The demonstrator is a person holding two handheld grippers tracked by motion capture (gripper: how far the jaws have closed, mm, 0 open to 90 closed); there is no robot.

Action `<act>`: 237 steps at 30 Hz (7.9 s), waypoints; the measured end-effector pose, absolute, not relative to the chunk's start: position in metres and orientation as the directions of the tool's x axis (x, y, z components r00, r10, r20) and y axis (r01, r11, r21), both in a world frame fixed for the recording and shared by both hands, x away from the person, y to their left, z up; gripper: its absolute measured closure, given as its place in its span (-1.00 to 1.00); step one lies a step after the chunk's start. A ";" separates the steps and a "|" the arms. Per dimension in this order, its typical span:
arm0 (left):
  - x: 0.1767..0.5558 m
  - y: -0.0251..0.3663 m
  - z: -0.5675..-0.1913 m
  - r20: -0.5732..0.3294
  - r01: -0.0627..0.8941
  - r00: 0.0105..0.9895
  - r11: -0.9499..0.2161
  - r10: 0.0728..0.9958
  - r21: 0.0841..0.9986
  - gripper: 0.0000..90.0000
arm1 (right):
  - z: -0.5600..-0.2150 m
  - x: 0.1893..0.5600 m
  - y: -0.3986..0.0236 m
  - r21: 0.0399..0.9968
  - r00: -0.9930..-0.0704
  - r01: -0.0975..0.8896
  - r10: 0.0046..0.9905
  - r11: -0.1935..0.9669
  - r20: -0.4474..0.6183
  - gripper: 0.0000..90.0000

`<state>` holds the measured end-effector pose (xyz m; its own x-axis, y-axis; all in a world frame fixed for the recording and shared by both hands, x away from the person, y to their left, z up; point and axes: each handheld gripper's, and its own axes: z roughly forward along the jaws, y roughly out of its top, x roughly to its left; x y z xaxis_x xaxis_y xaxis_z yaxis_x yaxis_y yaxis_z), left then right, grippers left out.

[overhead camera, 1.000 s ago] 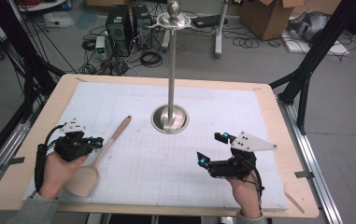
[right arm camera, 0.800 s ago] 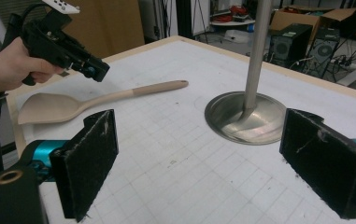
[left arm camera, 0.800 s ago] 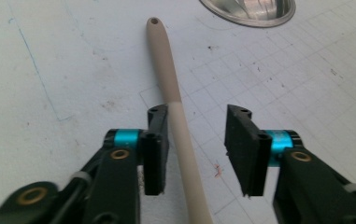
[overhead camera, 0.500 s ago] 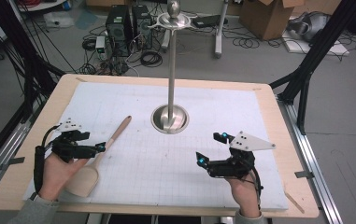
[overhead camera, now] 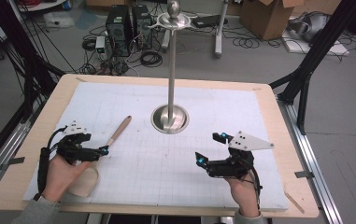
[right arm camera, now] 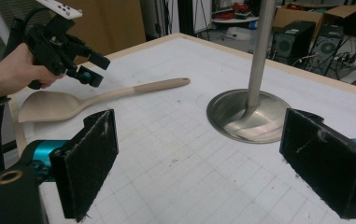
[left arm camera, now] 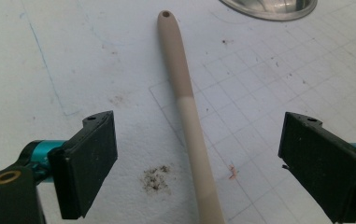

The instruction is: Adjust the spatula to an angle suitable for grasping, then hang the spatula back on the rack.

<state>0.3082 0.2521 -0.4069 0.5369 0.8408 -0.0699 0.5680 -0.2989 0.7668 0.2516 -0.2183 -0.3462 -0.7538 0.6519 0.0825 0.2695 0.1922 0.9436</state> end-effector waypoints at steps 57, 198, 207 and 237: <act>0.322 0.236 -0.432 -0.045 0.682 0.497 -0.358 0.867 0.638 -0.19 | -0.345 0.251 -0.218 0.943 -0.752 0.274 0.653 0.190 0.086 -0.76; 0.303 0.248 -0.246 -0.081 0.366 0.653 -0.221 0.753 0.904 0.74 | -0.347 0.250 -0.225 0.943 -0.747 0.278 0.659 0.183 0.093 -0.76; 0.310 0.247 -0.228 -0.064 0.335 0.653 -0.212 0.755 0.918 0.74 | -0.349 0.251 -0.225 0.942 -0.748 0.280 0.657 0.185 0.094 -0.76; 0.314 0.231 -0.190 -0.098 0.292 0.696 -0.156 0.711 0.944 0.74 | -0.348 0.247 -0.232 0.943 -0.741 0.287 0.663 0.171 0.105 -0.76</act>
<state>0.3144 0.2307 -0.1904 0.6963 0.7111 -0.0975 0.2916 -0.1561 0.9437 0.2471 -0.2319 -0.3479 -0.7410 0.6632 0.1054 0.2869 0.1708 0.9426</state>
